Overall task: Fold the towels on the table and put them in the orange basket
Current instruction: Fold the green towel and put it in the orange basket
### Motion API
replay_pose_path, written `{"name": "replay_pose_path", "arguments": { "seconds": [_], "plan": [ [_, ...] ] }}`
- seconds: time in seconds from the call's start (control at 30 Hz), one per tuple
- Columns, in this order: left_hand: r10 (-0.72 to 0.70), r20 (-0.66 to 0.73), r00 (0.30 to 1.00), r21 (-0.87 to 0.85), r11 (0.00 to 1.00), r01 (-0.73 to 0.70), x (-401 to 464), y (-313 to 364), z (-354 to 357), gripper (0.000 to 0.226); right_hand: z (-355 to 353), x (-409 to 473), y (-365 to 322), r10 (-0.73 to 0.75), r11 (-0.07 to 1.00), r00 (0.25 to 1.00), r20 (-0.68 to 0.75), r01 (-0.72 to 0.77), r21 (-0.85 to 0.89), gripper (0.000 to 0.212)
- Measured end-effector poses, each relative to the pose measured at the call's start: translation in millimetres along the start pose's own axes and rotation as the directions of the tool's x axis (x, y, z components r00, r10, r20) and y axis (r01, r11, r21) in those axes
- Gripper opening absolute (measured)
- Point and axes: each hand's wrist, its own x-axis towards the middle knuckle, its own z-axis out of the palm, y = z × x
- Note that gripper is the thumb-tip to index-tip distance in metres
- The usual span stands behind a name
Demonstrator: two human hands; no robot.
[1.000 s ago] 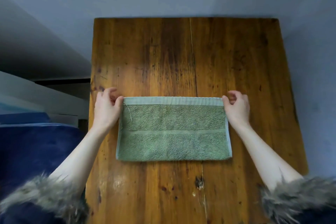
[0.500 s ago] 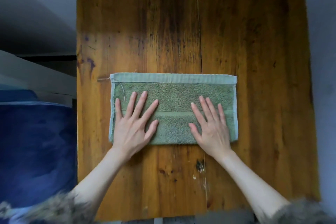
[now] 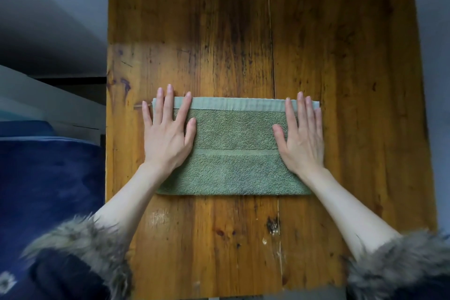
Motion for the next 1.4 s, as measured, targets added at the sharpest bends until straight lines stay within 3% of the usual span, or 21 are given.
{"name": "replay_pose_path", "arguments": {
  "seconds": [0.13, 0.23, 0.33, 0.4, 0.47, 0.73, 1.07, 1.27, 1.33, 1.4],
  "plan": [
    [0.042, 0.019, 0.999, -0.051, 0.998, -0.041, -5.2, -1.8, -5.6, 0.054, -10.1, -9.7, -13.9, 0.035, 0.999, 0.999, 0.027, -0.036, 0.035, 0.066],
    [-0.003, -0.085, 0.996, -0.229, 0.973, -0.016, -29.1, -3.3, -13.2, 0.049, -12.1, -32.4, -43.5, -0.068, 0.994, 0.998, 0.009, 0.066, 0.084, 0.064],
    [-0.281, -0.207, 0.937, -0.344, 0.918, 0.199, -53.7, -8.1, -17.9, 0.033, -1.0, -53.4, -69.3, -0.233, 0.971, 0.972, 0.027, 0.231, 0.053, 0.061],
    [-0.456, -0.118, 0.882, -0.398, 0.835, 0.379, -58.7, -9.9, -19.7, 0.026, 7.0, -58.2, -76.0, -0.281, 0.960, 0.959, 0.038, 0.281, 0.017, 0.060],
    [-0.527, -0.011, 0.850, -0.392, 0.784, 0.481, -57.0, -11.2, -20.2, 0.029, 13.2, -57.5, -77.4, -0.288, 0.957, 0.957, 0.046, 0.288, -0.010, 0.061],
    [-0.535, 0.151, 0.831, -0.267, 0.788, 0.555, -38.3, -17.5, -31.4, 0.031, 19.4, -53.7, -88.9, -0.230, 0.972, 0.972, 0.049, 0.232, -0.024, 0.062],
    [-0.407, 0.165, 0.898, -0.571, 0.703, 0.424, 22.1, -50.8, -86.8, 0.023, 0.3, -2.9, -124.4, -0.114, 0.992, 0.992, 0.061, 0.111, 0.051, 0.059],
    [-0.449, 0.423, 0.787, -0.570, 0.544, 0.616, 27.8, -64.3, -85.3, 0.033, 8.4, -0.2, -122.7, -0.101, 0.995, 0.993, 0.064, 0.102, -0.019, 0.058],
    [-0.447, 0.487, 0.750, -0.584, 0.471, 0.661, 28.9, -62.7, -88.9, 0.023, 7.8, 0.3, -123.0, -0.100, 0.995, 0.991, 0.084, 0.101, -0.005, 0.058],
    [-0.426, 0.489, 0.761, -0.628, 0.434, 0.646, 29.6, -58.6, -97.1, 0.007, 4.0, 0.9, -122.2, -0.115, 0.993, 0.986, 0.122, 0.115, 0.012, 0.058]
  ]
}}
